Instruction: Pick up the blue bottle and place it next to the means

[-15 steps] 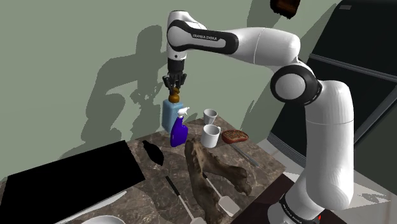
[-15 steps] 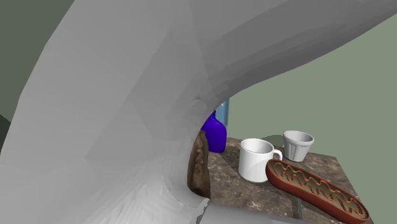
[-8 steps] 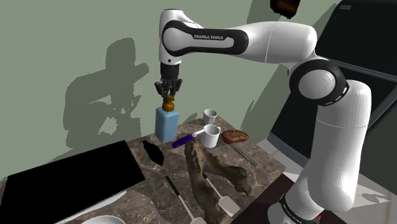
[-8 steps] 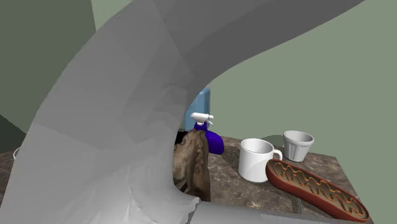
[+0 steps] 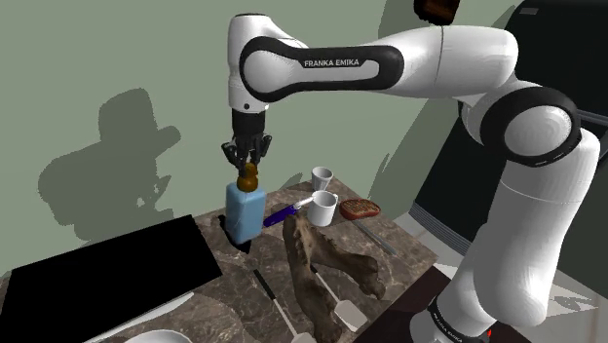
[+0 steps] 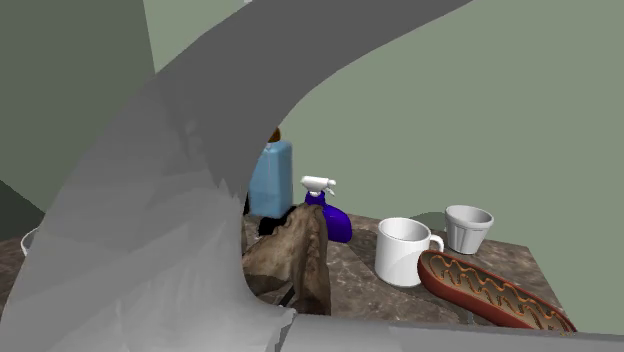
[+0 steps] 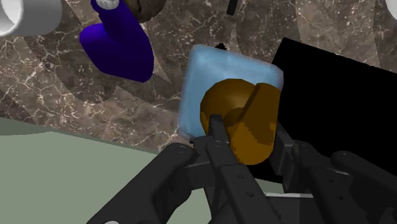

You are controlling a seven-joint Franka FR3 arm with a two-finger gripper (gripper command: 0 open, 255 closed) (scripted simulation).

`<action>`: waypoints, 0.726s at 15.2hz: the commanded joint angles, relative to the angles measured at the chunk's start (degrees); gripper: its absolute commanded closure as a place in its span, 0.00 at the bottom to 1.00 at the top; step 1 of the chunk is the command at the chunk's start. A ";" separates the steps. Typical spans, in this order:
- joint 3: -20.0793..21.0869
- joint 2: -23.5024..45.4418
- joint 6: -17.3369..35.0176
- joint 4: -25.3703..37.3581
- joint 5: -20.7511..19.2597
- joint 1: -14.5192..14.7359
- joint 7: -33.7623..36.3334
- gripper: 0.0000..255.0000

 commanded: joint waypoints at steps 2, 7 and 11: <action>1.44 -1.10 0.37 -1.36 0.10 2.20 3.73 1.00; 3.89 -2.27 1.08 -3.11 0.17 5.84 9.85 1.00; 5.89 -2.18 1.30 -3.18 -0.07 8.93 14.96 1.00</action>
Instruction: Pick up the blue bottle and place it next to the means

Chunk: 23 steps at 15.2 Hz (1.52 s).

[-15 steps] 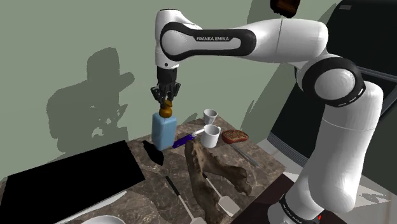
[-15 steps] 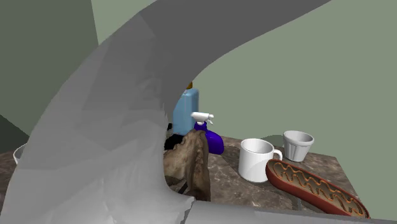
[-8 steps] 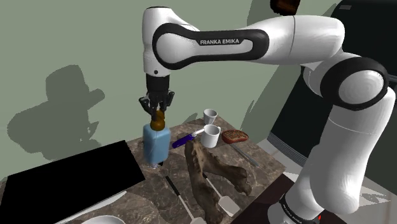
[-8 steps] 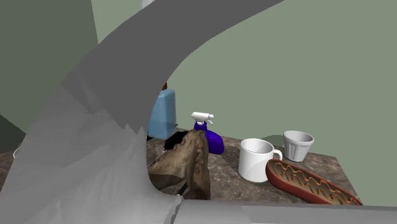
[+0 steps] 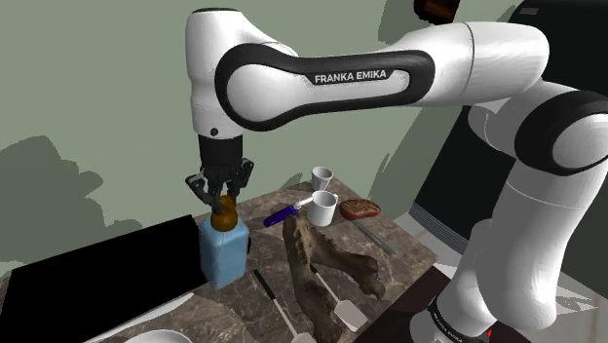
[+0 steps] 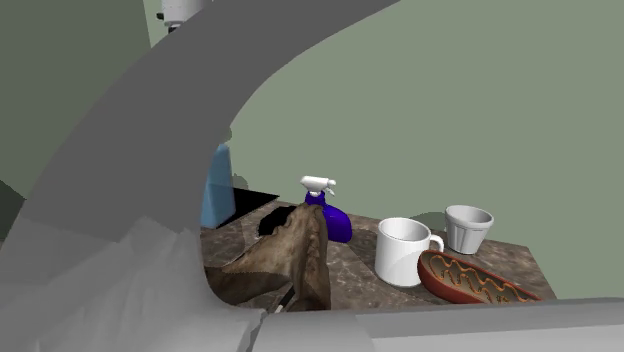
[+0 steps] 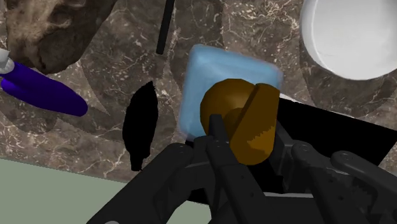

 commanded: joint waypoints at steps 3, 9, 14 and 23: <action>2.00 0.88 -0.03 0.96 -0.55 3.27 5.37 1.00; 2.83 1.74 2.87 -1.11 -1.01 4.83 7.90 1.00; 2.73 2.25 6.55 -4.32 -1.24 4.79 7.95 1.00; 2.66 2.71 8.75 -6.09 -1.45 4.80 8.03 1.00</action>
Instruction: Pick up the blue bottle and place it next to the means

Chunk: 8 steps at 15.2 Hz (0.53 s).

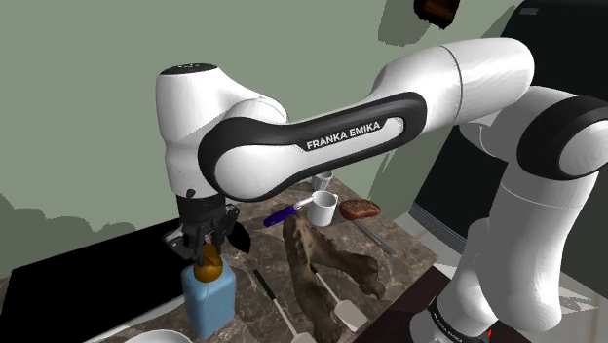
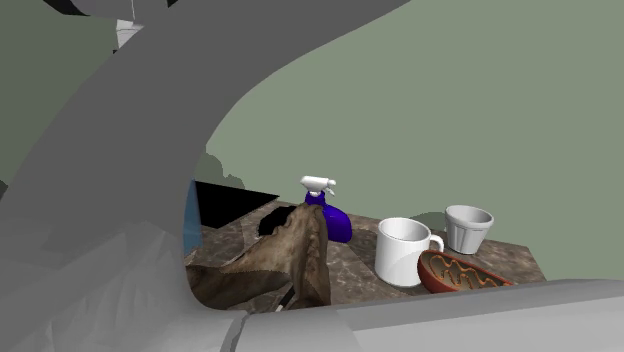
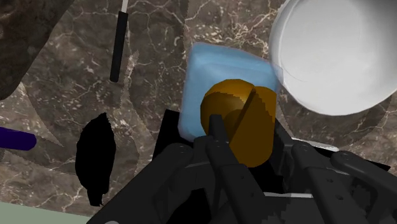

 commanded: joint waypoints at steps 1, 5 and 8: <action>0.00 -0.02 0.03 0.00 0.00 0.00 0.00 1.00; 0.00 -0.01 0.02 0.01 0.00 0.00 0.00 0.00; 0.04 -0.34 -1.80 1.53 0.15 -0.03 -0.11 0.00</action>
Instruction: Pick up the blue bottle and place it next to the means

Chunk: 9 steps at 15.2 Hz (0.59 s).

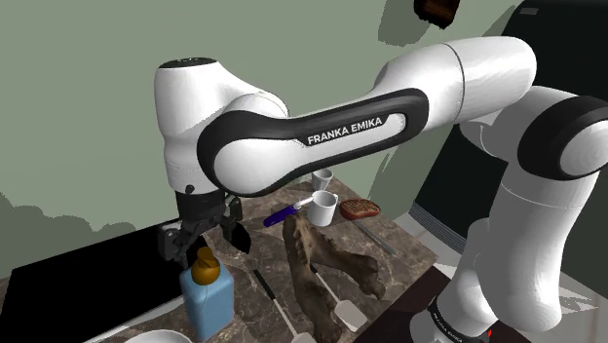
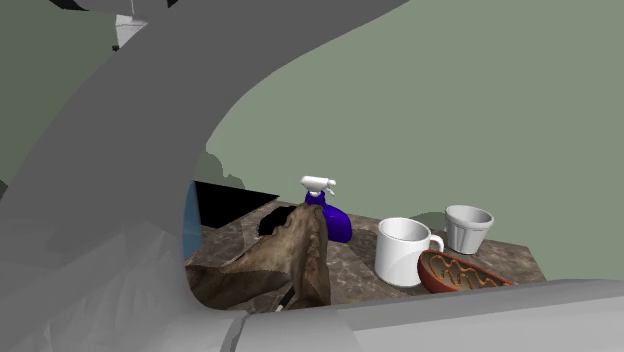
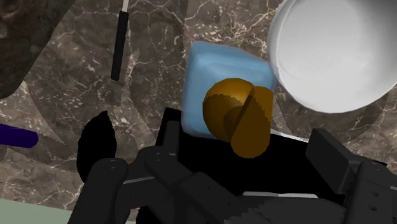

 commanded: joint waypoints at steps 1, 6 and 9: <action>0.05 -0.46 -2.70 2.25 0.21 -0.05 -0.17 0.00; 0.10 -0.69 -6.07 5.41 0.33 -0.03 -0.26 0.00; 0.10 -0.69 -6.07 5.41 0.33 -0.03 -0.26 0.00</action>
